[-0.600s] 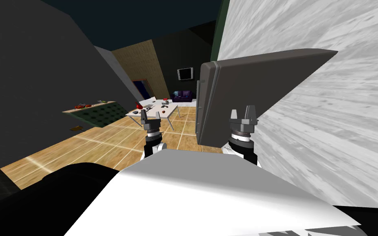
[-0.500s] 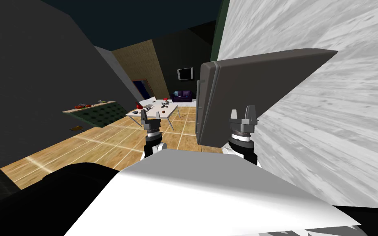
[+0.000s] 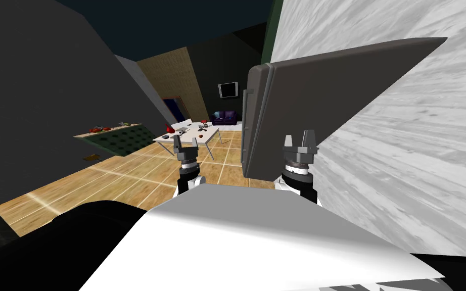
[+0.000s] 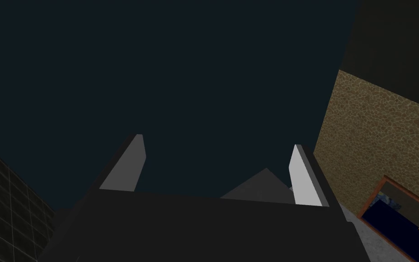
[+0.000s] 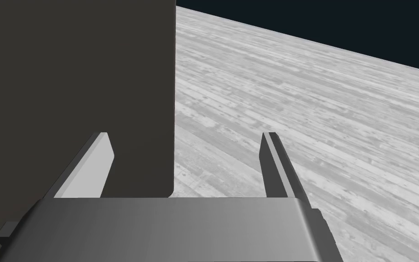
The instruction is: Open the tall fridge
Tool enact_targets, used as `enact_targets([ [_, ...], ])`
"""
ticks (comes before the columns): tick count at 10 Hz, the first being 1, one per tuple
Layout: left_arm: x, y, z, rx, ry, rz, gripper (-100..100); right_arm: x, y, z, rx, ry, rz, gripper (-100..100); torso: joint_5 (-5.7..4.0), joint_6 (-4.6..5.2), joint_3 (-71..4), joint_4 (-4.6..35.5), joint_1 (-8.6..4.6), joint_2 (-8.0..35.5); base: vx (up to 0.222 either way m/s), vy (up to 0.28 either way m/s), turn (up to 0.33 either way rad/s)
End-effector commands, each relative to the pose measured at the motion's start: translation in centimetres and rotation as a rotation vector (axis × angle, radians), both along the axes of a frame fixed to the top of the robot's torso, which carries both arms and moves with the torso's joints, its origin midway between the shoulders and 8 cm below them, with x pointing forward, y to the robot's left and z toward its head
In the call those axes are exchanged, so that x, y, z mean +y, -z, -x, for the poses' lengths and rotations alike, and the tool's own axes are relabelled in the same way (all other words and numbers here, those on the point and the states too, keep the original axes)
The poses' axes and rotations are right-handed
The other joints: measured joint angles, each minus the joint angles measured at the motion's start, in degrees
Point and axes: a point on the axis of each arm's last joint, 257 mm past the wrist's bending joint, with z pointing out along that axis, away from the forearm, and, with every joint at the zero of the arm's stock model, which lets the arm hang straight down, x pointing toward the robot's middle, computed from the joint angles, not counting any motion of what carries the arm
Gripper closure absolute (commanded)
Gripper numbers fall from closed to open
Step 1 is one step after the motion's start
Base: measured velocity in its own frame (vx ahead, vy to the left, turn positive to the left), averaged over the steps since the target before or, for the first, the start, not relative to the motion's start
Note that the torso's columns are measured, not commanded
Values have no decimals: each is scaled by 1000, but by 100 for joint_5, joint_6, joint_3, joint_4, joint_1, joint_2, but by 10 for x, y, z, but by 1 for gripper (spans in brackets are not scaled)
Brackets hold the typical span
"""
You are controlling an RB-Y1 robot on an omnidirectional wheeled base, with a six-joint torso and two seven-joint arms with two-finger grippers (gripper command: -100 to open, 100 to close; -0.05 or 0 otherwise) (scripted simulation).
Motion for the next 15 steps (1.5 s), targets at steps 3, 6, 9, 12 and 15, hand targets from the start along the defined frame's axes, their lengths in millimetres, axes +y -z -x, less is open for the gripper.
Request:
enact_targets([
  [3, 0, 0, 0, 0, 0, 0, 0, 0, 0, 0, 0, 0, 0, 0, 0, 0, -2537, 1269, 0, 1270, 0, 0, 0],
  [6, 0, 0, 0, 1, 0, 0, 0, -20, 34, 0, 110, 82, 123, -100, 2, 0, -3899, 1932, 7, 1923, 66, 30, 142],
  [9, 0, 0, 0, 1, 0, 0, 0, -55, 70, 6, 230, 201, 243, -100, 1, -2, -3923, 1958, 2, 1954, 106, 53, 201],
  [12, 0, 0, 0, 1, 0, 0, 0, -92, 102, 22, 352, 315, 348, -100, -1, 3, -3912, 1964, -4, 1974, 80, 46, 156],
  [15, 0, 0, 0, 1, 0, 0, 0, -125, 127, 38, 455, 412, 450, -100, 0, -2, -3920, 1961, 0, 1961, 77, 41, 216],
])
